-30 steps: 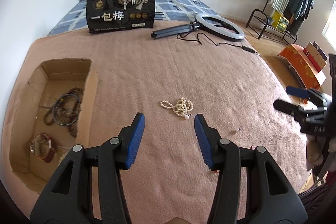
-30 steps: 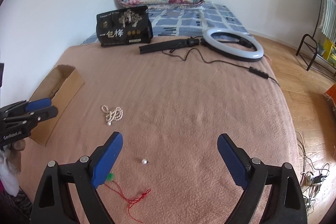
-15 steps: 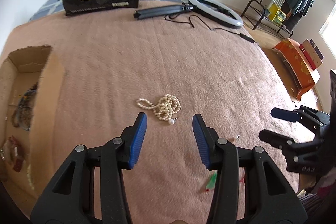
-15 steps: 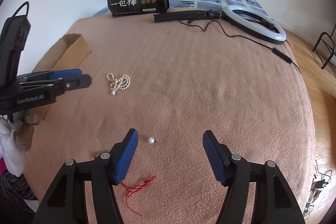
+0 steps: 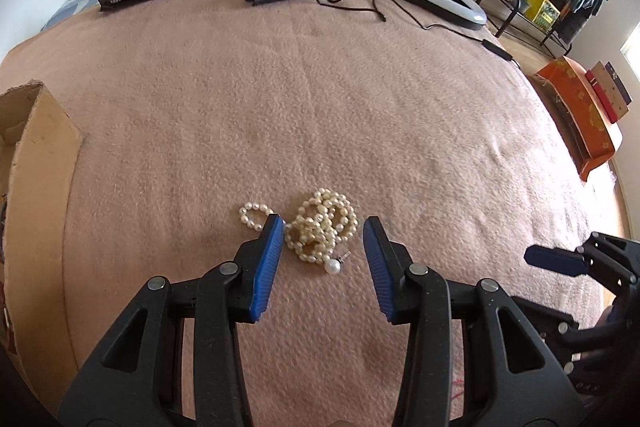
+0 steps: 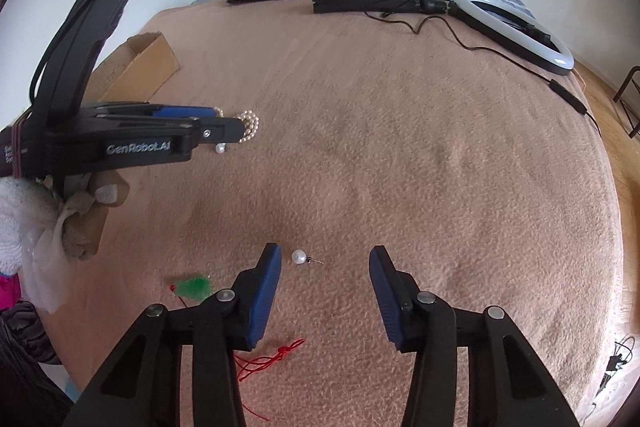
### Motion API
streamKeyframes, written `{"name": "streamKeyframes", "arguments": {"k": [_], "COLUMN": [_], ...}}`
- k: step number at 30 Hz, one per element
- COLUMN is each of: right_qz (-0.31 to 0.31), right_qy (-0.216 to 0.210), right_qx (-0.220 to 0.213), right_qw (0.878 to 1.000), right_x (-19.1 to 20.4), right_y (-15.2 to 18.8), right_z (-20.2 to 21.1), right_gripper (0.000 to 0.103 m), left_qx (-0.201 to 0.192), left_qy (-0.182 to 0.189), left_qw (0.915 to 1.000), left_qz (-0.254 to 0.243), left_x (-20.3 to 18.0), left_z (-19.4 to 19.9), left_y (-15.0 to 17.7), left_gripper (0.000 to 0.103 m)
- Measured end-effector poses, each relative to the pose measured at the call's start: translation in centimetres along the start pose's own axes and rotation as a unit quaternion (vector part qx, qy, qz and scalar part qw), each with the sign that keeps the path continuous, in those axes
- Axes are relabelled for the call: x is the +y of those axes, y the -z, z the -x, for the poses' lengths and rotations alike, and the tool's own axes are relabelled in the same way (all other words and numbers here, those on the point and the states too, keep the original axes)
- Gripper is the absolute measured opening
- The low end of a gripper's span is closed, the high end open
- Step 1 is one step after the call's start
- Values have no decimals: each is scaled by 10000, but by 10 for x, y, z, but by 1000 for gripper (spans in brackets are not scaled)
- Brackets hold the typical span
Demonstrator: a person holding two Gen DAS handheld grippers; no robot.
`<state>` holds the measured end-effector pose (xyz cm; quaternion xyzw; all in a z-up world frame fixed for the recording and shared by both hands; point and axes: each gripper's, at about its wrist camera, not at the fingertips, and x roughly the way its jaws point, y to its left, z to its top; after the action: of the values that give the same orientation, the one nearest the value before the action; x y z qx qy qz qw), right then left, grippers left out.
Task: Organize jewelry
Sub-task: 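Grasp the white pearl necklace with the left gripper while the right gripper grasps the pearl earring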
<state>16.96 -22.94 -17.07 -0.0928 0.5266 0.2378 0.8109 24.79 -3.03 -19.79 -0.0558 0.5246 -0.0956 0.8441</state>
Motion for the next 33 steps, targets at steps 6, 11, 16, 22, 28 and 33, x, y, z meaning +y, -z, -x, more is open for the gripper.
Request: {"name": "streamKeyframes", "arguments": {"k": [6,11,16,22,28,33], "right_qz": [70,74,153,337,369,286], "right_qy": [-86,-108,-117,-14,62,123], "right_qx": [54,108,168,189,158,27], "right_qw": [9999,9999,9997,9993,9992,9995], "right_x": [3,2,5,14,15,11], "right_y": [2,2,3,1,2,1], "right_z": [-7,-13,-18,-21,-21,-12], "right_gripper": [44,39,34,21,16,16], "left_qx": [25,31,-13,-53,-78,-135], "left_qy": [-70,-117,-231,-291,-286,-217], "left_qw": [10000,9999,9995,9994,9995,9997], "left_qz": [-43,-112,-201,-169,-135,-35], "left_x": [1,0,2,5,7,10], "left_z": [-8,-11,-14,-14,-14,-6], "left_y": [-3,-4,-4,-6,-6,-9], "left_gripper": [38,32,19,8,6,5]}}
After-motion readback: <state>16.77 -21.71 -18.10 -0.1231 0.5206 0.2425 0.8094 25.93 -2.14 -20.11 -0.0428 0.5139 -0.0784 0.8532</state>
